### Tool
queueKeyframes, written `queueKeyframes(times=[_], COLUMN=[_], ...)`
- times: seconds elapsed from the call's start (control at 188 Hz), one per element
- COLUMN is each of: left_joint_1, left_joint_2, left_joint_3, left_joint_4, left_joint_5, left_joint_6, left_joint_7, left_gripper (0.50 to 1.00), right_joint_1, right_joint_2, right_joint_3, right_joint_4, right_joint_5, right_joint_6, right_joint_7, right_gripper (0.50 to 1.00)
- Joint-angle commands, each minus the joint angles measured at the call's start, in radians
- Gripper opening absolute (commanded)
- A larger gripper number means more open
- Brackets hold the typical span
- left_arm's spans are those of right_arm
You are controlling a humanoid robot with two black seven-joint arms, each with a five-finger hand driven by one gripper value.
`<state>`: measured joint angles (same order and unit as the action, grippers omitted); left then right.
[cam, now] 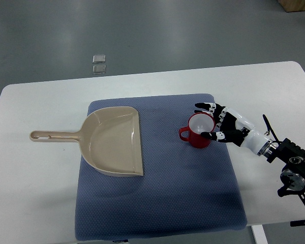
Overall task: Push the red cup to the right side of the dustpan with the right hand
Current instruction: 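Move the right hand onto the red mug's rim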
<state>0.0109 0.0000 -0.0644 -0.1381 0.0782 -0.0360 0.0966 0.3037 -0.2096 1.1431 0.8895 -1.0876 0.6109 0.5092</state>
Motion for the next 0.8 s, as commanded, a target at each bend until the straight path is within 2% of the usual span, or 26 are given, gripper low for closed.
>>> queueKeyframes(times=[0.0,0.245,0.558,0.792], left_joint_1=[0.0,0.0,0.0,0.0], left_joint_2=[0.0,0.0,0.0,0.0], left_joint_3=[0.0,0.0,0.0,0.0], left_joint_4=[0.0,0.0,0.0,0.0], left_joint_5=[0.0,-0.002,0.0,0.0], left_joint_6=[-0.001,-0.001,-0.001,-0.001], left_joint_7=[0.0,0.0,0.0,0.0], left_gripper=[1.0,1.0,1.0,1.0], right_joint_1=[0.005,0.015,0.041,0.063], right_joint_2=[0.002,0.002,0.004,0.007], right_joint_3=[0.0,0.0,-0.06,-0.105], right_joint_4=[-0.006,-0.026,-0.07,-0.089], right_joint_5=[0.0,0.0,0.0,0.002], right_joint_6=[-0.005,-0.029,-0.056,-0.108], right_joint_7=[0.0,0.003,0.043,0.058], right_gripper=[0.924,0.924,0.924,0.924])
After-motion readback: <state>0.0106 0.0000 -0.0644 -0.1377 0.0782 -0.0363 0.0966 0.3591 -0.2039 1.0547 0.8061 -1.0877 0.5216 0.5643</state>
